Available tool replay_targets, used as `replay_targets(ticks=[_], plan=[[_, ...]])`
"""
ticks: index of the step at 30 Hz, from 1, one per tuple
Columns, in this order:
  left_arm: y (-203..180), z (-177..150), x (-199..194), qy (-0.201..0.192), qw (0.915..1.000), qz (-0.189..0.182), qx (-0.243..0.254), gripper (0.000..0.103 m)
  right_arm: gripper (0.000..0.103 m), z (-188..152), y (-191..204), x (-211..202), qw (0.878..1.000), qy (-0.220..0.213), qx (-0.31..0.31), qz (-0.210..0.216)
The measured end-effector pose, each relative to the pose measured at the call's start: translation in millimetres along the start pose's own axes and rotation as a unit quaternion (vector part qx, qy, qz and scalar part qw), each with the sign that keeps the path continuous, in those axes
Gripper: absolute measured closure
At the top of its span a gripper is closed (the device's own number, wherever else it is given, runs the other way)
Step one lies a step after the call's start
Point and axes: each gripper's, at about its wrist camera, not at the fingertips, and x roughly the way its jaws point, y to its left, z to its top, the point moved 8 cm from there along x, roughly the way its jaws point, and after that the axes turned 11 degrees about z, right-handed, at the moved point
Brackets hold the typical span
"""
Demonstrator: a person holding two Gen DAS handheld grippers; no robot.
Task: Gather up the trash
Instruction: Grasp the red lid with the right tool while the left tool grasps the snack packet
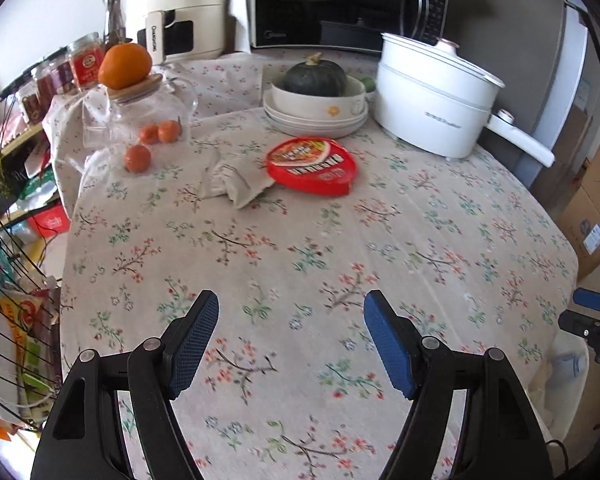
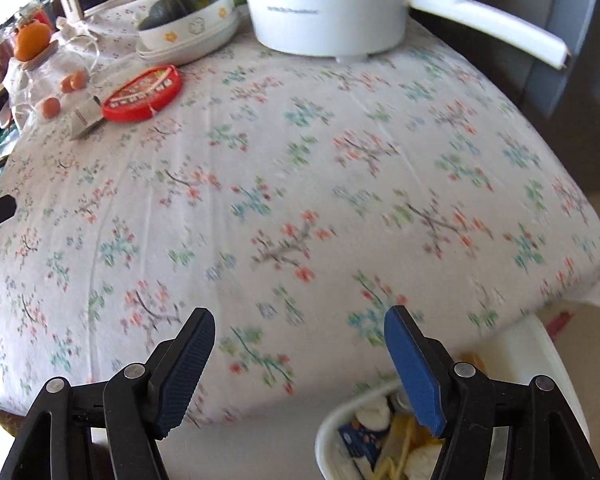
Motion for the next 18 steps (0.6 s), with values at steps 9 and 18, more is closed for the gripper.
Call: replay_targets(ticks=[9,18], plan=[[35.0,47.7,97.8,0.017,0.9973,-0.04,-0.06,0.027,0.027,67.0,46.8,87.7,0.999,0.006,-0.029,0.033],[34.0,74.6,141.2,0.03,0.9917,-0.053,-0.113,0.045,0.027,103.1,57.5,130.7,0.999,0.019,-0.031,0.03]])
